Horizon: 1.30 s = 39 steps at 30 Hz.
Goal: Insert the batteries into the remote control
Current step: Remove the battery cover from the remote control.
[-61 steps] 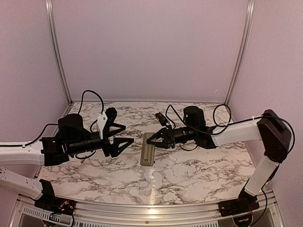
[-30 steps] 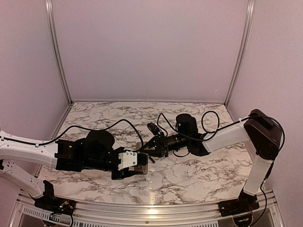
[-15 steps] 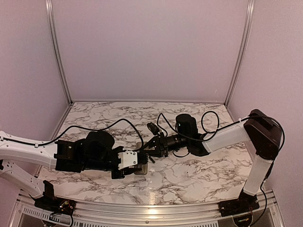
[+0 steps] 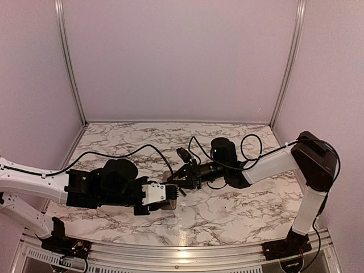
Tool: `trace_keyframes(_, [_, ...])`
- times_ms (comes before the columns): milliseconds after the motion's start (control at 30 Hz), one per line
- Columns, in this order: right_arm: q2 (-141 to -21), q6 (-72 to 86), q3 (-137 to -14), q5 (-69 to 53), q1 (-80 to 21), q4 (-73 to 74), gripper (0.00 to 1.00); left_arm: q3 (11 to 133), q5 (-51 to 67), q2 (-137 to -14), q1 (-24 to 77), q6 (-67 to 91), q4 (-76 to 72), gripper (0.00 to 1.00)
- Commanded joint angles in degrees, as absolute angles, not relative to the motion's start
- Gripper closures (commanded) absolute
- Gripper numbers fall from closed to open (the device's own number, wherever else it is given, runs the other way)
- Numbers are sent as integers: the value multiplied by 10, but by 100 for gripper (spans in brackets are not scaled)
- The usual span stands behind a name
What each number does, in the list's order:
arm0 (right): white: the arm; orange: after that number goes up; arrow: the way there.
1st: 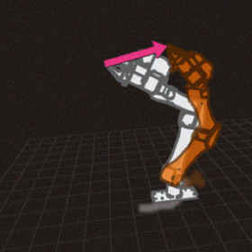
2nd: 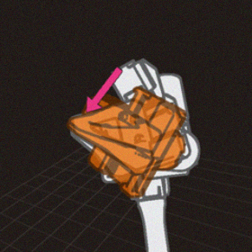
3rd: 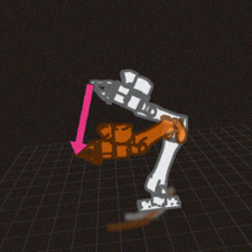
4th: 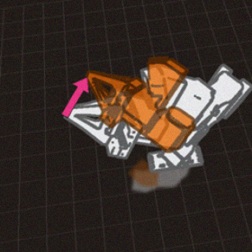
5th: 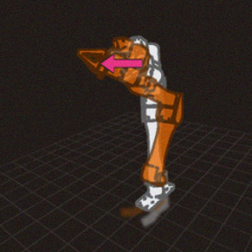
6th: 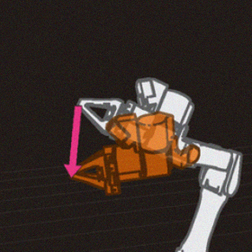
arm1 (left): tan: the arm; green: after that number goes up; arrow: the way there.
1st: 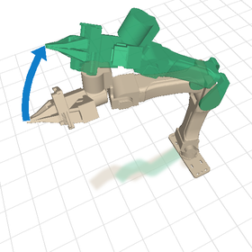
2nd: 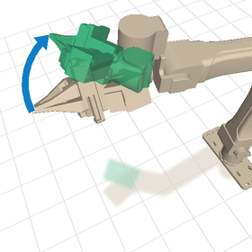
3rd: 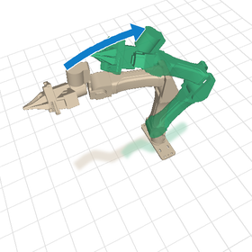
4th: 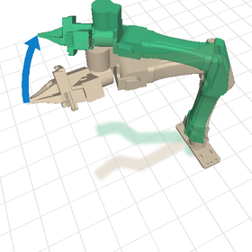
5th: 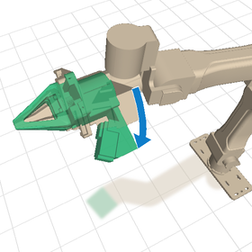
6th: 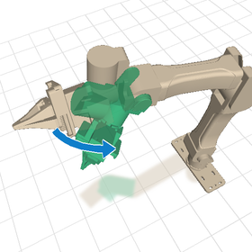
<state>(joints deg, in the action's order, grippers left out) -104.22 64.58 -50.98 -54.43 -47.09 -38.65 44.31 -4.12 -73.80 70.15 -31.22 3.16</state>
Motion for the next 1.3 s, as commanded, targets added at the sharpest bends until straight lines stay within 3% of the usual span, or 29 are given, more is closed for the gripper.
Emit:
trace_keyframes(0, [-1056, 687, -507, -577, -481, -446, 100, 443, -129, -729, 702, -322, 21, 67])
trace_keyframes(400, [-1080, 721, -493, -573, -481, -483, 100, 425, -140, -690, 706, -326, -22, 69])
trace_keyframes(1267, [-1053, 750, -484, -576, -455, -526, 100, 430, -111, -710, 707, -320, 45, 69])
